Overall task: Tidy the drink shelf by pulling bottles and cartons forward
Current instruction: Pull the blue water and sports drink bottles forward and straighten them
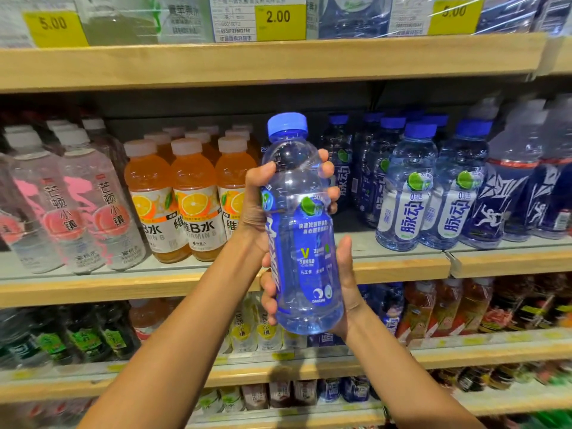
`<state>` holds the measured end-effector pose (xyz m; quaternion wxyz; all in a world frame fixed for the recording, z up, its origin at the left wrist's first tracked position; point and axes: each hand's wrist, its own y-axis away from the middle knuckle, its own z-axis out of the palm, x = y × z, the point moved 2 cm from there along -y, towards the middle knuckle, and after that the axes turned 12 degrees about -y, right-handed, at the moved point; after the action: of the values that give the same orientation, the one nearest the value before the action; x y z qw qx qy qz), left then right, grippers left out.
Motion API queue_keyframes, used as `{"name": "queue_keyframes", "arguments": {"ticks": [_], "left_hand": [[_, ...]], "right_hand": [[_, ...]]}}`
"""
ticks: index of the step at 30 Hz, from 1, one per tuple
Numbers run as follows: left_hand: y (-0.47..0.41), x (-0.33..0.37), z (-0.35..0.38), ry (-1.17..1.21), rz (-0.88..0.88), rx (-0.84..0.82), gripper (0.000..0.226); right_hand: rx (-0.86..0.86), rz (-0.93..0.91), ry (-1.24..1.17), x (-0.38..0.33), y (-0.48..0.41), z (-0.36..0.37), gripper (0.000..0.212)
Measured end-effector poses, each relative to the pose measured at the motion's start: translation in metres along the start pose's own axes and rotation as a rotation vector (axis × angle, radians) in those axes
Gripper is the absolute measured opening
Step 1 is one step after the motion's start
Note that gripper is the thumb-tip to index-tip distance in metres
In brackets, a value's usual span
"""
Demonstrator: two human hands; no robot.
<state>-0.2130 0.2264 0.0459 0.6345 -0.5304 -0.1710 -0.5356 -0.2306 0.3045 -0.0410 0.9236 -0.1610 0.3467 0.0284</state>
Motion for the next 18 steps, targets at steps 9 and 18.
{"name": "queue_keyframes", "arguments": {"ticks": [9, 18], "left_hand": [[0.015, 0.006, -0.018, -0.59, -0.095, 0.479, 0.079], [0.006, 0.001, 0.019, -1.004, 0.123, 0.82, 0.051]], "right_hand": [[0.654, -0.288, 0.431, -0.019, 0.023, -0.013, 0.117], [0.953, -0.704, 1.031, -0.024, 0.027, 0.001, 0.066]]}}
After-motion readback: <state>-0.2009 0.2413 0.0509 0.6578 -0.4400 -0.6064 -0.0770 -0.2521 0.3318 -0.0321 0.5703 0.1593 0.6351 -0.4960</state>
